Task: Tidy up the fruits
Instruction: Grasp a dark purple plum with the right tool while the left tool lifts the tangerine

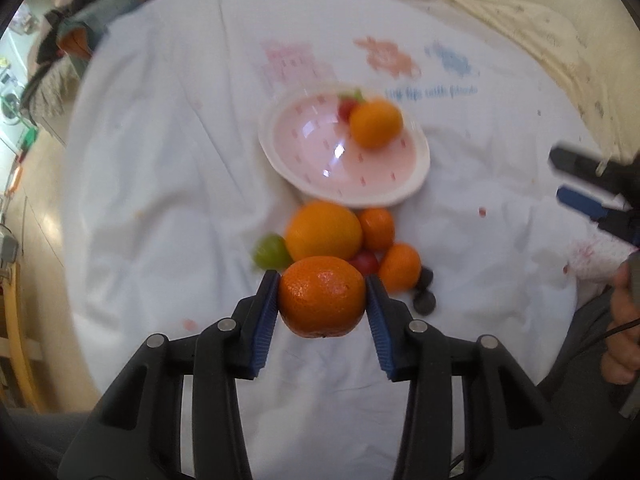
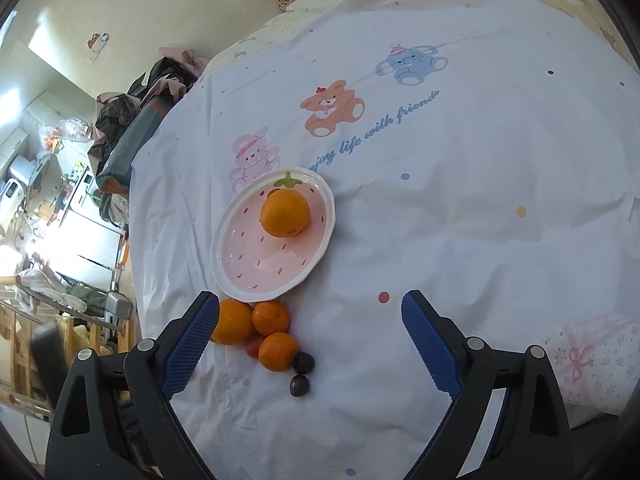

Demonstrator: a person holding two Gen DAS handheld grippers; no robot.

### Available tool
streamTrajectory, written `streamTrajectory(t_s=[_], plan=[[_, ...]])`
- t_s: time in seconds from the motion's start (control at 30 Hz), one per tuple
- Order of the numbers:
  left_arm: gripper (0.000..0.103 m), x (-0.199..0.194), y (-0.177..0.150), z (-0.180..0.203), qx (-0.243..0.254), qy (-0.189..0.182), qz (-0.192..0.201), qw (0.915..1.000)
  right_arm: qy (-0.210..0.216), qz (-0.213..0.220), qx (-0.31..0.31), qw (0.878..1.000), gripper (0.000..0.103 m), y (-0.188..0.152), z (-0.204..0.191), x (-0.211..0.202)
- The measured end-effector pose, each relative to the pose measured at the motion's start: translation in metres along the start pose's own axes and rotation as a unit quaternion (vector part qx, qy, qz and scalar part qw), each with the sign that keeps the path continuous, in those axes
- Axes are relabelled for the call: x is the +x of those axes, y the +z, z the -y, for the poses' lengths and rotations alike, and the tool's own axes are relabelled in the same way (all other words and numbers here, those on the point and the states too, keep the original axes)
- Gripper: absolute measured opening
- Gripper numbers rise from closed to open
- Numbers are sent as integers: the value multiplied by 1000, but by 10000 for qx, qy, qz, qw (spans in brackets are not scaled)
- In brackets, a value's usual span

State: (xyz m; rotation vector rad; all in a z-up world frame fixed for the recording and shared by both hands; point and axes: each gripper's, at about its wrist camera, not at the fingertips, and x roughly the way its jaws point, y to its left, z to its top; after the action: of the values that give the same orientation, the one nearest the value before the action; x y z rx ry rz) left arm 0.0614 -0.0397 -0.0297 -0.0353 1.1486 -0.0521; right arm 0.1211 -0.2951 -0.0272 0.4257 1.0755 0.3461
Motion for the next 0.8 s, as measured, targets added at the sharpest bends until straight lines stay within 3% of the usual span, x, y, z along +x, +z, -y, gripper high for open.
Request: streamTrajectory(t_s=[0.17,0.37,0.63,0.73,0.8], plan=[[39,-17,11,-22,-114,145,364,9992,-96,-55,-99,9999,95,-2,-4,5],[39,-10,11,-40,-297,232,520,9979,-320,-202,-341,9987,95,-10,-9,15],[39,3,8,-51,-686,75,276,9972,-294,-765,-513,9953,95,-26,-15,41],[39,0,8,-52,-777,-30,273,9966,-415,-1004,-758,9912,86,-33,-22,54],[39,-3,9,-53,-789,-29,314,9964,-338,-1384,-954,9852,75,-42,-28,69]])
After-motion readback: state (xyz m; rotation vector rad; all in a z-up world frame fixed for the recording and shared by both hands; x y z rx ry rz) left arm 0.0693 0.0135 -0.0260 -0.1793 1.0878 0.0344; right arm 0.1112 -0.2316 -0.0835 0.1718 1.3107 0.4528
